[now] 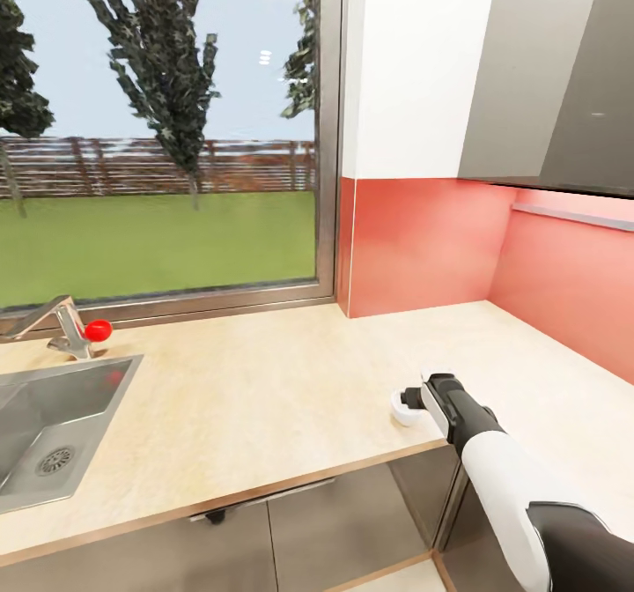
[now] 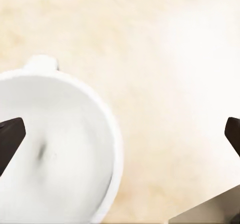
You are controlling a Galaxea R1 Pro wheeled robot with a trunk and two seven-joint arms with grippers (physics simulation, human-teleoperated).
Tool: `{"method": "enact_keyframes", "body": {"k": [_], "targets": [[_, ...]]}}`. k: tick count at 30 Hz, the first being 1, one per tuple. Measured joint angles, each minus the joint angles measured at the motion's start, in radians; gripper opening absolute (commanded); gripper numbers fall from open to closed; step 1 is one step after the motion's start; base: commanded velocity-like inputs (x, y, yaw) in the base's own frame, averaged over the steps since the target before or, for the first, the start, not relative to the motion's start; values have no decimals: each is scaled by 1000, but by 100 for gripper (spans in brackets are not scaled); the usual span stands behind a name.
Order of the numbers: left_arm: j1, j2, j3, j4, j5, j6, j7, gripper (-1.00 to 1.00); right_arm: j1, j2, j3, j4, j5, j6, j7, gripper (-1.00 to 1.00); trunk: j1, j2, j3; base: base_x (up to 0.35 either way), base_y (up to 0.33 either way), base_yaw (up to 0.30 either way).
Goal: Set up a coffee station on the kitchen countertop: keep the coffee maker on the countertop, move the bottle of coffee from the kitchen shelf to the counter next to the coffee maker, place a paper coffee filter on top of the coffee maker, put the saucer next to the coffee maker with the coffee cup on the saucer, and place the electric kettle next to the coffee maker.
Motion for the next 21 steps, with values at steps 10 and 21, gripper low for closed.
{"method": "enact_keyframes", "body": {"k": [10,21], "targets": [[0,-1,0,0,0,0,0,100,1,0,0,10,0,0,1,100,0,0,0,0,0,0],[0,-2,0,0,0,0,0,100,1,0,1,59,0,0,2,100,0,0,0,0,0,0]]}}
